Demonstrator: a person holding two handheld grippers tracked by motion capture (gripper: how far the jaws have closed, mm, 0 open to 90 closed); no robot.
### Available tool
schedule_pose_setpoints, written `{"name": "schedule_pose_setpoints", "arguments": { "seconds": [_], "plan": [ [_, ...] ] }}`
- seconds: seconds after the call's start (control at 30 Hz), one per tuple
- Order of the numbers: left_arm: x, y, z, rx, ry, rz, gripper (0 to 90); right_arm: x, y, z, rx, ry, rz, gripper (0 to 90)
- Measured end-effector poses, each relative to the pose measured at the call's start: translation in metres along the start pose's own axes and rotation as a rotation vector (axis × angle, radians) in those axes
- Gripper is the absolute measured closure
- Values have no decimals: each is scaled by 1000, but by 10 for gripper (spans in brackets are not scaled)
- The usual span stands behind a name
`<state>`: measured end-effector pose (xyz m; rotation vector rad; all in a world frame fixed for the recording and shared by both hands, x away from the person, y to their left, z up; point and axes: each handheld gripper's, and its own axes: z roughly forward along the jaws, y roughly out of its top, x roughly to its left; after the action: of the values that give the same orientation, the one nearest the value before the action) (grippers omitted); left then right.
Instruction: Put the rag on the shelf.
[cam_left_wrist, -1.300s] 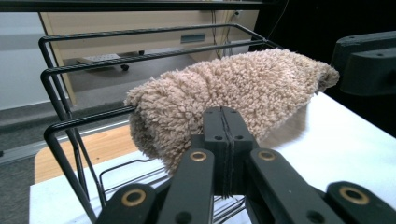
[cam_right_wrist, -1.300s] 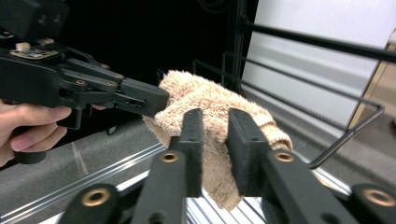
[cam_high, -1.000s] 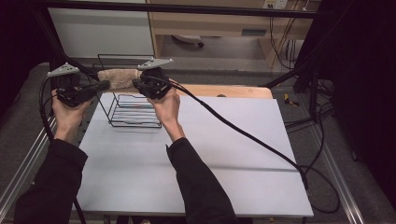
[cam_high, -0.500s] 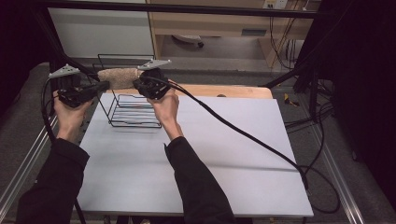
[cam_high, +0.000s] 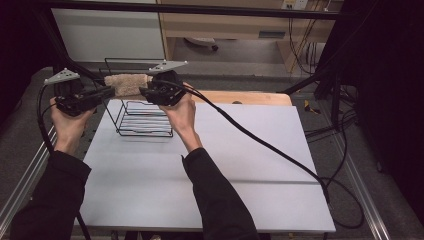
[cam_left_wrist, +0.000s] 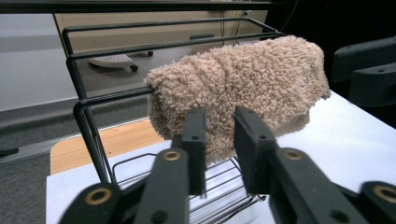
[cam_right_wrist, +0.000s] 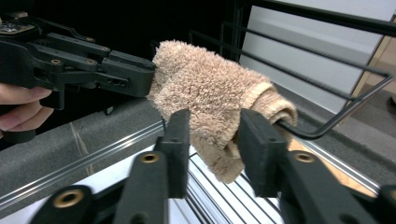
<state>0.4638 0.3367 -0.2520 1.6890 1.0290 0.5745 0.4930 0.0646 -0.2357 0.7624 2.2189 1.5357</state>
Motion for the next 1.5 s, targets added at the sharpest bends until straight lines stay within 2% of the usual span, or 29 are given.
{"name": "schedule_pose_setpoints", "arguments": {
  "seconds": [0.1,0.2,0.33,0.57,0.8,1.07,1.3,1.5],
  "plan": [
    [-2,0,-3,6,3,6,636,0,3,-7,3,3,-8,563],
    [-5,-1,-7,15,1,14,554,1,4,-13,18,8,-12,463],
    [-8,-5,-14,5,2,21,440,-1,1,-23,23,24,8,373],
    [-20,-12,-22,21,7,63,287,-8,-8,-43,27,0,8,226],
    [-33,-27,-21,45,-14,88,200,-16,-23,-67,30,3,14,126],
    [-49,-56,-9,77,-46,92,96,-31,-47,-95,41,7,38,56],
    [-56,-80,0,95,-76,81,70,-46,-75,-116,64,-4,59,34],
    [-60,-98,7,110,-91,70,70,-60,-104,-135,70,-9,96,22]
  ]
}}
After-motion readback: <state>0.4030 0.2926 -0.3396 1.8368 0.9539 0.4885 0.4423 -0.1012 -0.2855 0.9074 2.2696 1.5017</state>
